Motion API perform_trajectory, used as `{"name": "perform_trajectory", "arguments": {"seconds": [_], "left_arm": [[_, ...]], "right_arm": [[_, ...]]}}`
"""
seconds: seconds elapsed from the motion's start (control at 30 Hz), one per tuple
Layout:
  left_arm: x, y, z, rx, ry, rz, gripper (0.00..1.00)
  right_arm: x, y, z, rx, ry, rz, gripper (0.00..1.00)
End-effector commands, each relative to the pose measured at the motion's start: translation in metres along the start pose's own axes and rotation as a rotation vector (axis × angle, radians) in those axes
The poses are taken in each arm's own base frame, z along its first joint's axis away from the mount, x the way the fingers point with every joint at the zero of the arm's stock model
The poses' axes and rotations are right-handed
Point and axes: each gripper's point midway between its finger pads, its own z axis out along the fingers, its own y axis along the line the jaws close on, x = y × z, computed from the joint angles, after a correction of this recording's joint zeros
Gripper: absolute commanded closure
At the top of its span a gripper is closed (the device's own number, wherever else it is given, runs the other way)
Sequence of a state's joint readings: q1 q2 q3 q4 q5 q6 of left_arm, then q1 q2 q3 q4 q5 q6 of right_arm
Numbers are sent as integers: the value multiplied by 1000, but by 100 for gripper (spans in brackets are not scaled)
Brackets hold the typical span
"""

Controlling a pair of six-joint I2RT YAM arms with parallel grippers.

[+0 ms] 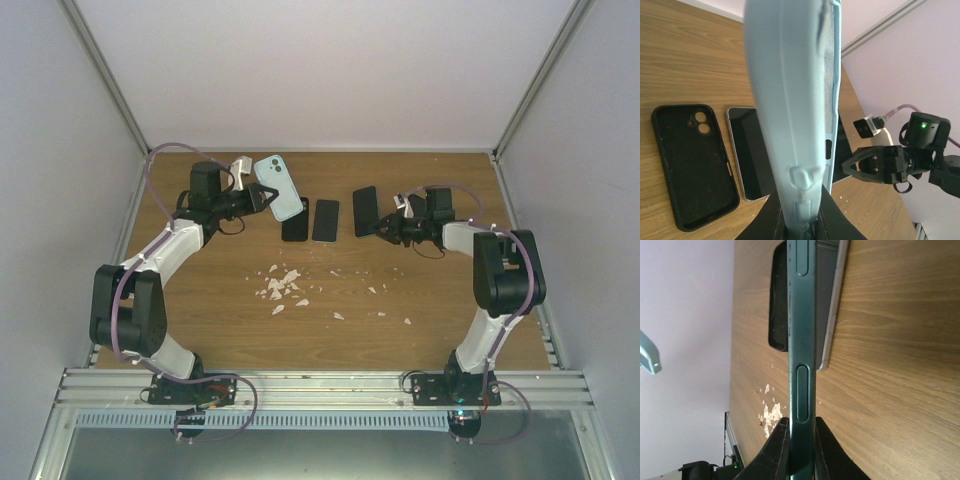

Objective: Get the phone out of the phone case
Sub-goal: Place the phone at the center of the board.

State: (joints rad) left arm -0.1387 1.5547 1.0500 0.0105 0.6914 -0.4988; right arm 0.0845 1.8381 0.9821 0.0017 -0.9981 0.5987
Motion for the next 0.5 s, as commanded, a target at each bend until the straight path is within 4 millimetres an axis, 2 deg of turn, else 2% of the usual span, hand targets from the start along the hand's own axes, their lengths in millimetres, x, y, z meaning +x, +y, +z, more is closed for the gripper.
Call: {"name": "perform_trajectory", "arguments": {"seconds": [0.0,0.3,0.47], "left_arm": [[-9,0,-1,29,-36,22,100],[-6,10,7,37,-24,-30,100],[-6,14,10,40,-19,-47,100]], "right_arm": [[-10,-3,8,-22,-15,-47,100],[-6,-27,30,-29,21,18,100],[-4,-32,41,-36,49,37,100]]}}
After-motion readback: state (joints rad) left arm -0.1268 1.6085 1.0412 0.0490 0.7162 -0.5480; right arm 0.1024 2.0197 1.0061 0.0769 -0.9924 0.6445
